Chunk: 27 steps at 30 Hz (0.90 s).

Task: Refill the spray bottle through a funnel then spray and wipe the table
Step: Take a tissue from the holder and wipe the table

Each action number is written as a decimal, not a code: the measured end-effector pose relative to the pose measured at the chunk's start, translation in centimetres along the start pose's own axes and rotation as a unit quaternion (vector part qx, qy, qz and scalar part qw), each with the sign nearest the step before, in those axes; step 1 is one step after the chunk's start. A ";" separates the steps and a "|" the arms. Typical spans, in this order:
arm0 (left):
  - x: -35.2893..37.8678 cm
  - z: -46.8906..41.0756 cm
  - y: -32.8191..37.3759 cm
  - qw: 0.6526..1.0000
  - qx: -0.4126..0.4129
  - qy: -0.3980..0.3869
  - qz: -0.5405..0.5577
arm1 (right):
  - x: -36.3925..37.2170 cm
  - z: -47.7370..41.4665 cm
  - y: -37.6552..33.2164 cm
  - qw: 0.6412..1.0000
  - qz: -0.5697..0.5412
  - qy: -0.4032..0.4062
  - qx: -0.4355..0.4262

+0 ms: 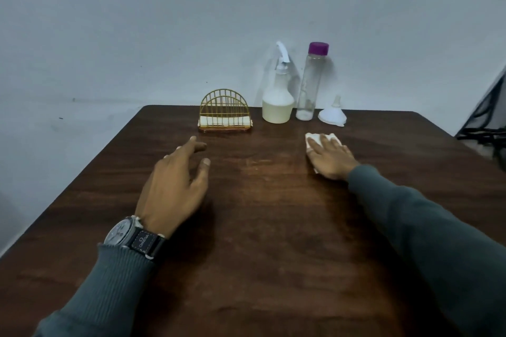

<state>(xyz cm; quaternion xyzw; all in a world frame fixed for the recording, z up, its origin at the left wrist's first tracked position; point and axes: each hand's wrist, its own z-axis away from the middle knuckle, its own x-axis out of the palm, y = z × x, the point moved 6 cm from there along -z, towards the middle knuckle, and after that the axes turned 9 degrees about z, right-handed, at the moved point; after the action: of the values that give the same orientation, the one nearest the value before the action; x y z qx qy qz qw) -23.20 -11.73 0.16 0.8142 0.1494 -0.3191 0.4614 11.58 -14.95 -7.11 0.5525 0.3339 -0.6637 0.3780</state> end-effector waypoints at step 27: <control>8.9 12.4 17.8 0.964 0.139 -0.130 0.187 | -5.0 28.1 7.5 0.856 -0.455 0.230 -0.092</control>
<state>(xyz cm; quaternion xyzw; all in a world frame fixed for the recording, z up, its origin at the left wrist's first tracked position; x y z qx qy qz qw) -11.66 -32.10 1.46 0.8354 -0.1121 -0.3476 0.4106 5.12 -42.22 2.27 0.4387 0.6845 -0.5822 -0.0043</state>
